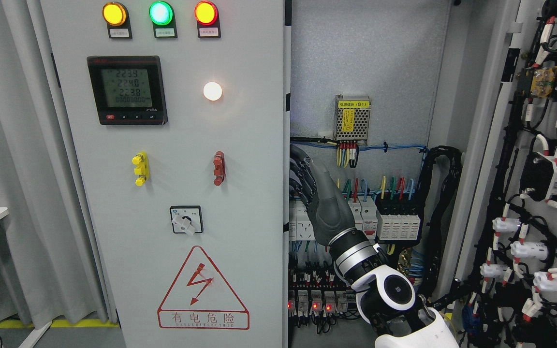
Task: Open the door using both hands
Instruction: 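Position right hand fingers behind the inner edge of the light-panel door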
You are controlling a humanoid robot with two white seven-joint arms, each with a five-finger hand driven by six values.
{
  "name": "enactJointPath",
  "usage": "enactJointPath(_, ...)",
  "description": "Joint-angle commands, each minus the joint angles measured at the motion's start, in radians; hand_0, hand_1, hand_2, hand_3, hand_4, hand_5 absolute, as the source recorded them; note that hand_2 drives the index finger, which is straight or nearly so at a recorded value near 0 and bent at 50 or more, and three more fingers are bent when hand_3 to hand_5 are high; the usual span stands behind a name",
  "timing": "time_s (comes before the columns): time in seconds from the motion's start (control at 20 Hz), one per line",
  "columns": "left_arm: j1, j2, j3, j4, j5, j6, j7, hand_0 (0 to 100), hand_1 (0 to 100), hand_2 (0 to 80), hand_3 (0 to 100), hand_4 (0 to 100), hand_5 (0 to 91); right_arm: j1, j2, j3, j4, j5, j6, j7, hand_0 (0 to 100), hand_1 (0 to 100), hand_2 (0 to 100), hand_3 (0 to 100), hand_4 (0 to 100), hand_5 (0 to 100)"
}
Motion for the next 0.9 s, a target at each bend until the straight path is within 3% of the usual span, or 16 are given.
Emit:
enactJointPath(0.0,0.001,0.012,0.0,0.0,-0.001,0.0,0.0,29,0,2.7,3,3,0.0,-0.013,0.0,-0.001,0.046,-0.015,-0.001,0.025,22,0,0,0,0,0)
enactJointPath(0.1,0.0,0.014,-0.001,0.0,-0.001,0.0,0.0,29,0,2.7,3,3,0.0,-0.015,0.0,0.0,0.043,-0.015,-0.001,0.063,22,0,0,0,0,0)
enactJointPath(0.45,0.0,0.012,-0.001,0.0,0.001,0.0,0.0,29,0,2.7,3,3,0.0,-0.015,0.0,-0.043,0.035,-0.097,0.007,0.08,22,0,0,0,0,0)
enactJointPath(0.6,0.0,0.012,0.0,0.0,0.001,0.001,0.0,29,0,2.7,3,3,0.0,-0.015,0.0,-0.043,0.021,-0.098,0.011,0.108,22,0,0,0,0,0)
enactJointPath(0.85,-0.005,0.012,0.0,0.0,0.001,0.007,0.0,29,0,2.7,3,3,0.0,-0.013,0.0,-0.049,0.031,-0.104,0.011,0.111,22,0,0,0,0,0)
